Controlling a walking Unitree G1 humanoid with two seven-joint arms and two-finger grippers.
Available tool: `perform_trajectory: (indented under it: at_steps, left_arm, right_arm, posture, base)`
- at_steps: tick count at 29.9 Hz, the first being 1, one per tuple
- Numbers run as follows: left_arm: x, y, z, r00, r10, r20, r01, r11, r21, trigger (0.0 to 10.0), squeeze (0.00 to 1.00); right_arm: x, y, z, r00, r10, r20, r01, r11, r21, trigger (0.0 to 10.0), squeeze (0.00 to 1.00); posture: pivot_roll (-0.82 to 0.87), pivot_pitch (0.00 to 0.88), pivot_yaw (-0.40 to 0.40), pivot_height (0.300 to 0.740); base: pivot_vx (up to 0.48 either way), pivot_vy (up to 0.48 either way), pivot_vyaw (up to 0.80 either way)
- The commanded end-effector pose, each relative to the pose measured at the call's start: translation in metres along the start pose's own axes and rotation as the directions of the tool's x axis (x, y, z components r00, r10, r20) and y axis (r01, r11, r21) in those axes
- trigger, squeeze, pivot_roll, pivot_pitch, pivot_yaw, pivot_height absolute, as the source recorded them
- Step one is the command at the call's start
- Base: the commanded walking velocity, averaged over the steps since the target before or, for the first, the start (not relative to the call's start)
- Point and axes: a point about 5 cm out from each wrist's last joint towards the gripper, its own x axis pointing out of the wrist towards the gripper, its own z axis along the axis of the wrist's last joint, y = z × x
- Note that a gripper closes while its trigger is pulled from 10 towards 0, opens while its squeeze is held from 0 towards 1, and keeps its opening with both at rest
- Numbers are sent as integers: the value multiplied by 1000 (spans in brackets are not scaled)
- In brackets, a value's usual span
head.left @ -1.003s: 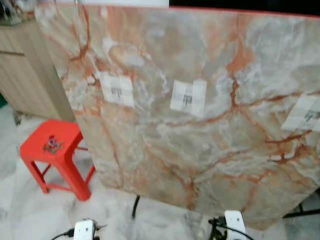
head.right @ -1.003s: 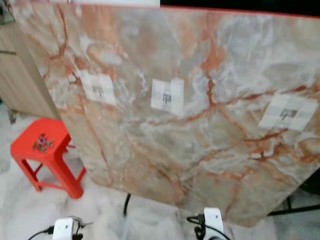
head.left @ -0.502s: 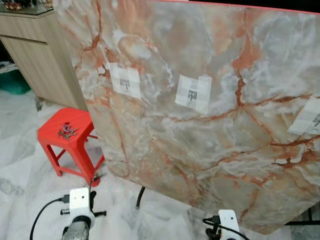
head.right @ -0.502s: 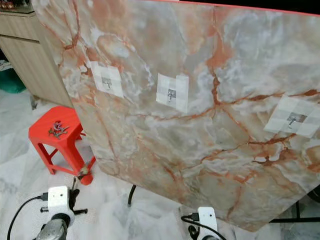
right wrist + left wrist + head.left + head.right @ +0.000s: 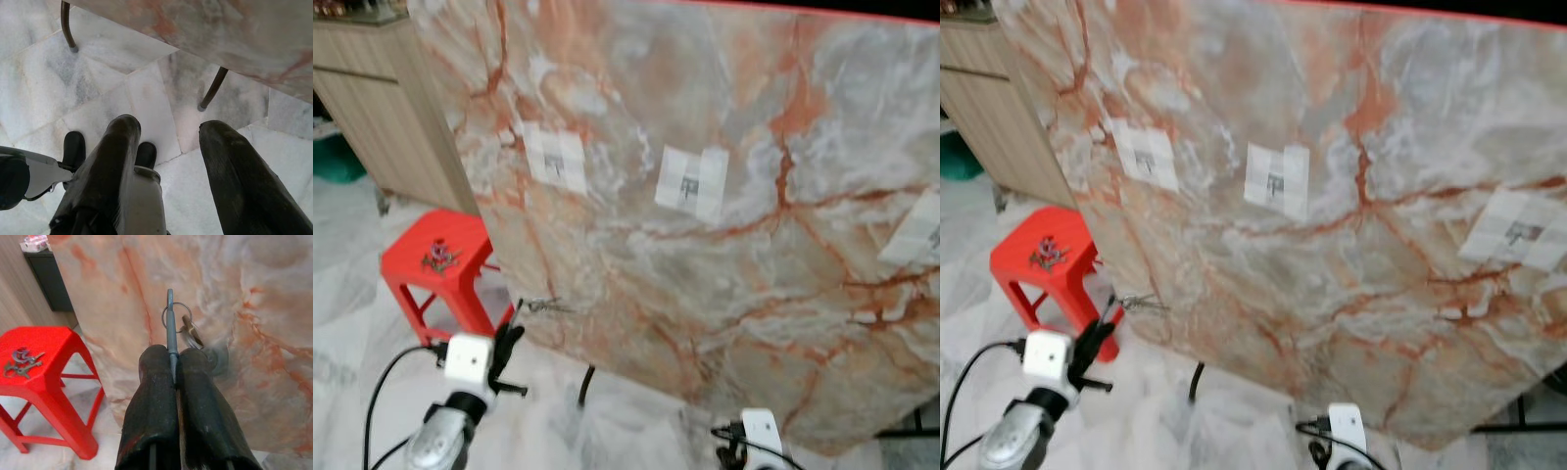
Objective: Hang keys on a hook
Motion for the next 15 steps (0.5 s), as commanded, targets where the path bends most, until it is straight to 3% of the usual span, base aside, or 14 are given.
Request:
perform_trajectory:
  at_steps: [1,5,12,15]
  left_arm:
    - [6,8,19,999,8,41,-8,1000,13,10000,0]
    - [19,13,42,997,12,82,-14,1000,20,10000,0]
    - [44,8,84,980,-160,116,155,987,53,10000,0]
    - [49,8,90,976,-186,111,182,982,51,10000,0]
  right_arm:
    - [0,1,-2,1000,7,-11,-7,1000,-10,10000,0]
    - [0,1,-1,1000,6,-3,-6,1000,2,10000,0]
    - [1,2,1,1000,2,0,-2,1000,7,10000,0]
    - [1,3,2,1000,3,1,-3,1000,6,10000,0]
  posture:
    - [102,19,-16,740]
    - [106,25,-15,740]
    - [110,36,-14,740]
    - [108,39,-11,740]
  base:
    - [0,0,0]
    - [0,0,0]
    - [0,0,0]
    - [0,0,0]
